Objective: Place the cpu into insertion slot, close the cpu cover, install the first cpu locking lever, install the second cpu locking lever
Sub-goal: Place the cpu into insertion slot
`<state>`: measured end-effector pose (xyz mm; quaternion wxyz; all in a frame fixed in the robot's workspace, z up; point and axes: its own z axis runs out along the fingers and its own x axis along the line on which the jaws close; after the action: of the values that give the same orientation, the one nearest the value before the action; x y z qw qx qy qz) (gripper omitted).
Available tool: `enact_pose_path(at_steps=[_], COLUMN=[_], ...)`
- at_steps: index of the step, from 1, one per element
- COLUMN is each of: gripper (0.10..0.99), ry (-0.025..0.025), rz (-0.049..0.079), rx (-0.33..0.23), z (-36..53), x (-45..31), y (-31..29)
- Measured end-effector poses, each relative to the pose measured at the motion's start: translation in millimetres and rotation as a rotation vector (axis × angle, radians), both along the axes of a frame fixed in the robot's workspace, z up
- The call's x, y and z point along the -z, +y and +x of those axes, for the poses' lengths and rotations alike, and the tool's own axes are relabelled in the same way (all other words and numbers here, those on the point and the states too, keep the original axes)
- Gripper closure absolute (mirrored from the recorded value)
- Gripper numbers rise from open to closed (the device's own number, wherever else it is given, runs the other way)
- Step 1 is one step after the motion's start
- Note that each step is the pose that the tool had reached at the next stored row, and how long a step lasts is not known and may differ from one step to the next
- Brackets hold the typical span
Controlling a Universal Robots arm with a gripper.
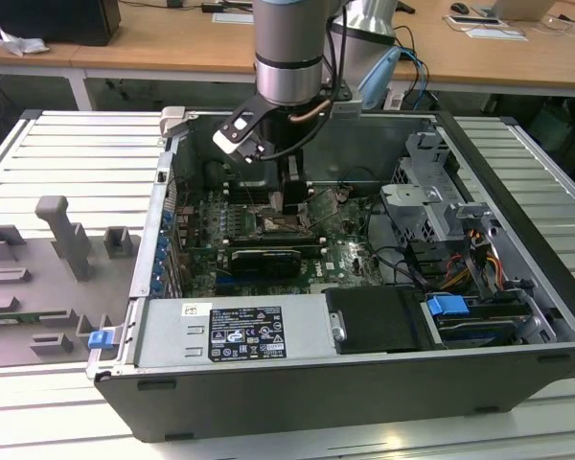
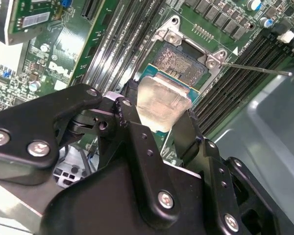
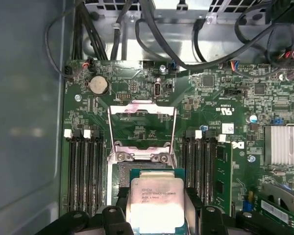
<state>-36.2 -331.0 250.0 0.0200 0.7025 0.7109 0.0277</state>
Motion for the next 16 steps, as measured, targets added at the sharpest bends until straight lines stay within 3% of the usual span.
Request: enact_pose_path(at_steps=[6,16], gripper=[0.561,0.561], ry=[-0.0002,-0.0006], rz=[0.002,0.002], rx=[0.0,-0.004], z=[-3.1,-5.7], x=[8.2,26.5], y=[1.4,9.9])
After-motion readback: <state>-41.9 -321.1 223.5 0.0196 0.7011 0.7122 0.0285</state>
